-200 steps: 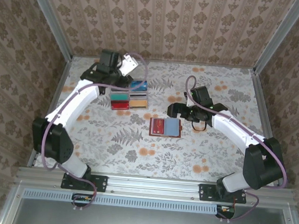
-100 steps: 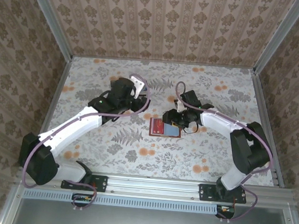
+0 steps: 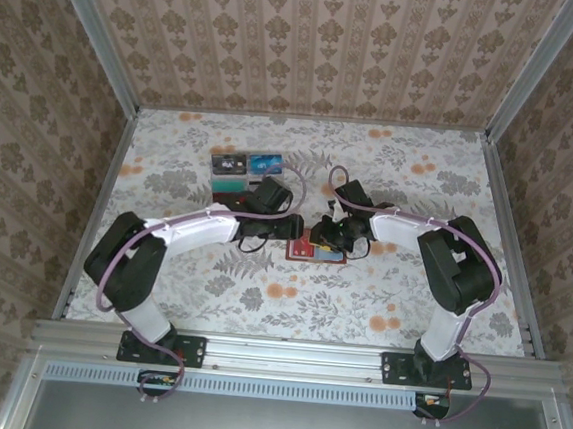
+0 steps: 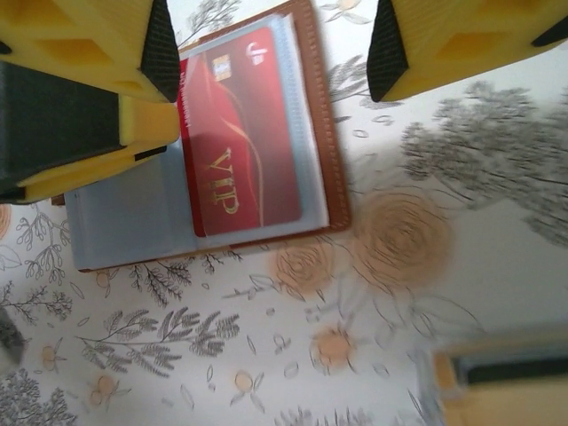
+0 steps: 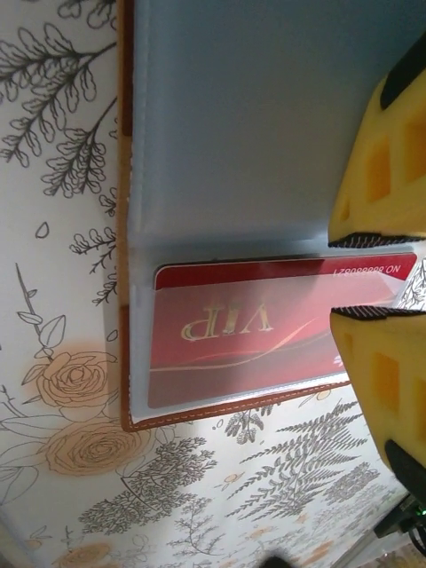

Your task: Take the credit cards out of the card holder

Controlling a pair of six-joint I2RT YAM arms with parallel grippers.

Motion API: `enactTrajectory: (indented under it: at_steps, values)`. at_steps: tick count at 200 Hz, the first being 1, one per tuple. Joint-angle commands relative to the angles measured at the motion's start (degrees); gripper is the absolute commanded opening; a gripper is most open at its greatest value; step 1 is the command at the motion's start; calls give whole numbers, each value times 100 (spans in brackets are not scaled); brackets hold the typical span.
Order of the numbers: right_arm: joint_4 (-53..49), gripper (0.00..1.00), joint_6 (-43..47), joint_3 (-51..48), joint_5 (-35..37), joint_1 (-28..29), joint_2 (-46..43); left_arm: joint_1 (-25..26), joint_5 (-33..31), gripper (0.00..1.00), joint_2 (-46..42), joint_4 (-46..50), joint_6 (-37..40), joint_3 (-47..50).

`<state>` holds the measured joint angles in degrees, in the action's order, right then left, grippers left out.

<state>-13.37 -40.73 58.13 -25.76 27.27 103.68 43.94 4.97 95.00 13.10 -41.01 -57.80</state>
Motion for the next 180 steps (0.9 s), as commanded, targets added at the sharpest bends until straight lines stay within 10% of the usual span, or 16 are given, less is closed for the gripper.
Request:
enactTrajectory:
  at_steps: [1,78,180]
  values:
    - [44,25,-41,94,145,16,96,51,356,57,213,-414,-813,45]
    - [75,19,100,89,-4,-37,190,-78,607,24,641,-375,-996,-18]
    - [170,18,63,8,-80,-125,188,-124,645,10,871,-199,-1124,66]
